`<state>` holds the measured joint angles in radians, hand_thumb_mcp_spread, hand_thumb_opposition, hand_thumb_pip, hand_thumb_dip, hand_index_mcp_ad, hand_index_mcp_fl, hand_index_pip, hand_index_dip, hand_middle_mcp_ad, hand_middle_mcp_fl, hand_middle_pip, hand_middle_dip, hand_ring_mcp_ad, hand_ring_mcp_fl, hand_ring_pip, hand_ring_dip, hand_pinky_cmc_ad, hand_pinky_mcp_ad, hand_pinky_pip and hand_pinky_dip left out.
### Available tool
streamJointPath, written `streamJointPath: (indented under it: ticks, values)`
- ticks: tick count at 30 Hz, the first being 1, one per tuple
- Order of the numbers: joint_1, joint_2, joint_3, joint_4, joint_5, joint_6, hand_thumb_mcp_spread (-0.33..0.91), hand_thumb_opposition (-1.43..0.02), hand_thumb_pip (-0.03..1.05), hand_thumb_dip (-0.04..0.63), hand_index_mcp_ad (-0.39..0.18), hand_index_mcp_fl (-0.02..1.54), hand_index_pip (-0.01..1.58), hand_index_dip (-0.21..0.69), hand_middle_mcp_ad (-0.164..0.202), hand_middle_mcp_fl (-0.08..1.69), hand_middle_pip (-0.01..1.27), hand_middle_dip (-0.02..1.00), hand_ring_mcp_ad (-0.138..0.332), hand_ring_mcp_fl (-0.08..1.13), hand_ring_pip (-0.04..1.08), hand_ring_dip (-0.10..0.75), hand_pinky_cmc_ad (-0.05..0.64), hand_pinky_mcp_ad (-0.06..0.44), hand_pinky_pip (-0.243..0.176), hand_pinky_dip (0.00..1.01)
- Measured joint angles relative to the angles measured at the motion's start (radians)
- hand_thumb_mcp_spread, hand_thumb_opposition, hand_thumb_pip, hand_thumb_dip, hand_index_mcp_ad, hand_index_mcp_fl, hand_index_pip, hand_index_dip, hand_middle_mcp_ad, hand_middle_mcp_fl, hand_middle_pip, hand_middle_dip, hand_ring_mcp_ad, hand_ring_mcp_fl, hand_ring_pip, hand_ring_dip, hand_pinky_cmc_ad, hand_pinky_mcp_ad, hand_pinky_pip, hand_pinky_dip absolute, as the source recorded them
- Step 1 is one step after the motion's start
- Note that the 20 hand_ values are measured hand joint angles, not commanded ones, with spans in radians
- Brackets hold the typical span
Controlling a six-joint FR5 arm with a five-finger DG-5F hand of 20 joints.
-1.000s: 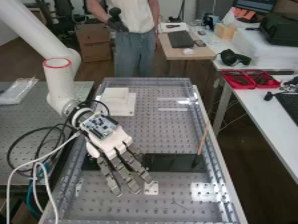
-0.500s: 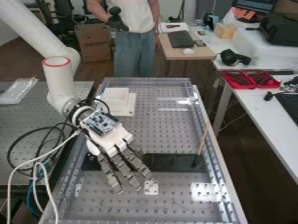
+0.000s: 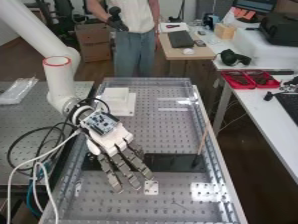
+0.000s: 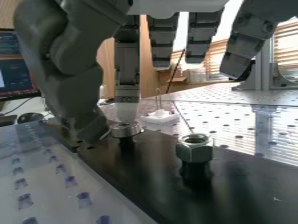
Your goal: Grab the bearing and place it in the white container
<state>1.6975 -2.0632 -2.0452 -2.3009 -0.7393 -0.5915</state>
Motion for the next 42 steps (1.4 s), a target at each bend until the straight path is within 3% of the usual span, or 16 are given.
streamJointPath:
  ticks: [42]
  values:
    - [0.002,-0.012,-0.002,-0.013,0.015,0.006,0.38,-0.83,0.71,0.298,-0.073,0.09,1.38,0.237,0.068,0.02,0.14,0.20,0.147,0.00,0.09,0.087,0.389,0.295,-0.061,0.24]
